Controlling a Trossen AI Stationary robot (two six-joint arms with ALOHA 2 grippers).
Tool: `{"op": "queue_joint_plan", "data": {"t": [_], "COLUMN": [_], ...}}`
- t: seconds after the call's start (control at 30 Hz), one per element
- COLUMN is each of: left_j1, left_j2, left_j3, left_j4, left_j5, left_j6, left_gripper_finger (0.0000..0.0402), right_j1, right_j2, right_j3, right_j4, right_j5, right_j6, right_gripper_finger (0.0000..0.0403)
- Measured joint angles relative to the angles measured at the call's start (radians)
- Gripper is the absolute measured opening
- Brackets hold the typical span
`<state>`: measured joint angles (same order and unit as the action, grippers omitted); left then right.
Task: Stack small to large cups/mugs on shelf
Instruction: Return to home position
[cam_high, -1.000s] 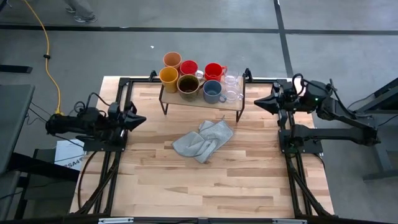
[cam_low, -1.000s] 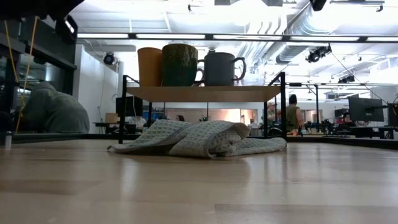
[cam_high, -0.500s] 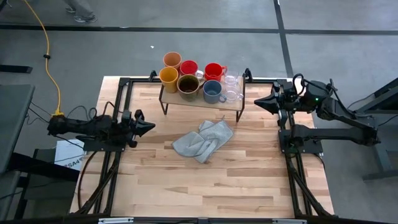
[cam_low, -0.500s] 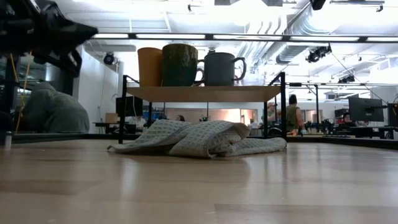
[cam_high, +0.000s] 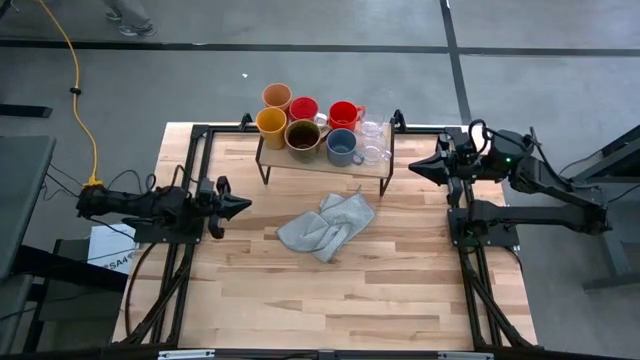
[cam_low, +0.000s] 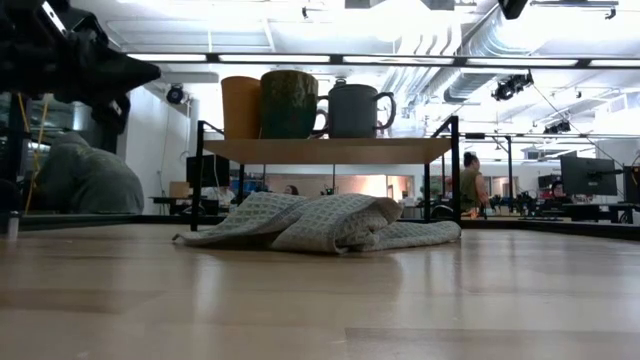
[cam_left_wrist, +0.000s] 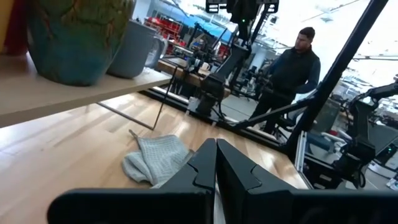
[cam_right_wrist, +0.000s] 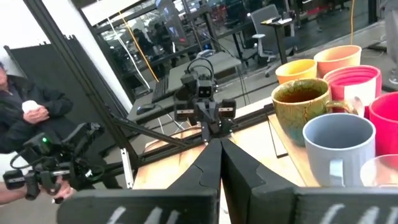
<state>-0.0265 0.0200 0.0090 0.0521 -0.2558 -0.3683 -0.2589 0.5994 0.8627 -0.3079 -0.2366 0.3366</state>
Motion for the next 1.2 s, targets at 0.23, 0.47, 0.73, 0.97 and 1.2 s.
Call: {"op": "queue_joint_plan", "data": {"t": [0.23, 0.47, 0.73, 0.97, 1.2], "left_j1": [0.000, 0.000, 0.000, 0.000, 0.000], "left_j2": [0.005, 0.004, 0.004, 0.004, 0.004], "left_j3": [0.000, 0.000, 0.000, 0.000, 0.000], "left_j4": [0.000, 0.000, 0.000, 0.000, 0.001], "left_j5": [0.014, 0.014, 0.016, 0.016, 0.016], "left_j6": [-0.005, -0.004, -0.003, -0.003, -0.003], "left_gripper_finger": [0.0001, 0.0001, 0.0001, 0.0001, 0.0001], "right_j1": [0.000, 0.009, 0.017, 0.043, 0.044], "right_j2": [-0.021, -0.075, -0.219, -0.352, -0.379], "right_j3": [-0.117, -0.500, -0.827, -0.847, -0.846], "right_j4": [0.123, 0.545, 0.746, 0.516, 0.306], "right_j5": [-0.061, -0.083, -0.054, -0.003, 0.199], "right_j6": [0.005, -0.003, 0.113, -0.011, -0.040], "right_gripper_finger": [0.0000, 0.0000, 0.0000, 0.0000, 0.0000]}}
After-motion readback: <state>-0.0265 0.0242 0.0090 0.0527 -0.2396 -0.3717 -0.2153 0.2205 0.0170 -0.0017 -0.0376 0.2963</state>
